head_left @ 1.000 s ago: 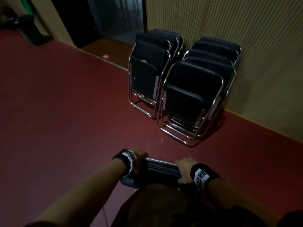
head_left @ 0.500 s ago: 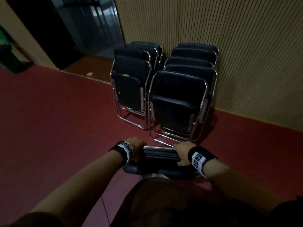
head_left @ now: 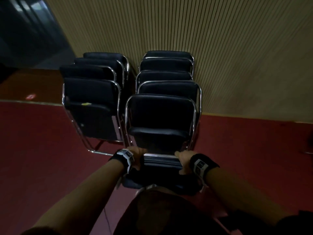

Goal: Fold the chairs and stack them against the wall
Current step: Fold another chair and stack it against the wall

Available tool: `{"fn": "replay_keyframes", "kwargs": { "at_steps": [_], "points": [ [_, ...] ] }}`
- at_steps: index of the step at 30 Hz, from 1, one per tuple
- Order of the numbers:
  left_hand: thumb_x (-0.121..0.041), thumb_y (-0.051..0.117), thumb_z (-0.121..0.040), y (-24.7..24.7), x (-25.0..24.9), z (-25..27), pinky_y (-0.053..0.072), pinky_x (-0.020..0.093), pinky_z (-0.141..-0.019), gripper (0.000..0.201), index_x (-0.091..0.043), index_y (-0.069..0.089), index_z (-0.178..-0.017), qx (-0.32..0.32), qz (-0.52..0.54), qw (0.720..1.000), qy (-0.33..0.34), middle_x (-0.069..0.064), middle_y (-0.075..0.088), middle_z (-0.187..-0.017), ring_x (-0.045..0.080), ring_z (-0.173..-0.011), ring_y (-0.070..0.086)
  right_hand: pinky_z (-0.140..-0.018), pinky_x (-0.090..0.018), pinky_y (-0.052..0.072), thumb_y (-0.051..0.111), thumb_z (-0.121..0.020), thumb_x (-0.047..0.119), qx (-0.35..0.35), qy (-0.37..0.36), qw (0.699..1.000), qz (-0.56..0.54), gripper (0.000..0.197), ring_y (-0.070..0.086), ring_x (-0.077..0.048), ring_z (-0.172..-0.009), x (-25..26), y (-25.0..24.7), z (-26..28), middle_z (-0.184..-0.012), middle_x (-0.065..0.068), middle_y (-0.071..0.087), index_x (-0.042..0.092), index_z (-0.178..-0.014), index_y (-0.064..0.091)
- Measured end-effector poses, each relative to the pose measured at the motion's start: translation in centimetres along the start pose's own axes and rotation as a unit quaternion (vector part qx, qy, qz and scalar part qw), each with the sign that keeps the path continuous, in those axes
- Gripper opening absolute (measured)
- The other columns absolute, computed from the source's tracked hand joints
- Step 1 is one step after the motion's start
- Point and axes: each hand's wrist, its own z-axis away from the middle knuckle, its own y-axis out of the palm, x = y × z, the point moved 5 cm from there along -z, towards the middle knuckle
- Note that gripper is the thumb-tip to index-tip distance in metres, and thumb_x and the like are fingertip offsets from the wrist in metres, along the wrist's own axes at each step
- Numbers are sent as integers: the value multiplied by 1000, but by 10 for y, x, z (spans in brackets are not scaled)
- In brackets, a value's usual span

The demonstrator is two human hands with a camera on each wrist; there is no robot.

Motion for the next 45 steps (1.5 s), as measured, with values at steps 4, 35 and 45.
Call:
{"fn": "replay_keyframes", "kwargs": {
  "at_steps": [4,35,45],
  "points": [
    [-38,82,-65,-43,25,-61,50,32,-87,74,-30,49,-131,-33,0,999,26,5,65,-122,29,-112,64,-92,-44,50,74,-81,34,-99,60,993,-2,70,53,-32,-113,-28,-37,-37,-136,-10,43,24,-139,36],
    [-30,66,-64,-129,-131,-125,46,45,-97,87,-19,33,-143,-238,-127,921,282,16,36,-135,34,-112,43,-104,-47,42,53,-81,26,-228,273,897,-262,62,40,-39,-131,-103,-22,13,-149,-15,39,14,-141,46],
    [-53,57,-84,-20,-270,-70,42,47,-105,57,-27,50,-134,-98,-116,972,178,18,48,-132,43,-121,51,-112,-44,34,33,-97,41,-159,404,819,-376,60,40,-33,-136,-114,202,268,-152,-14,40,6,-145,42]
  ]
}}
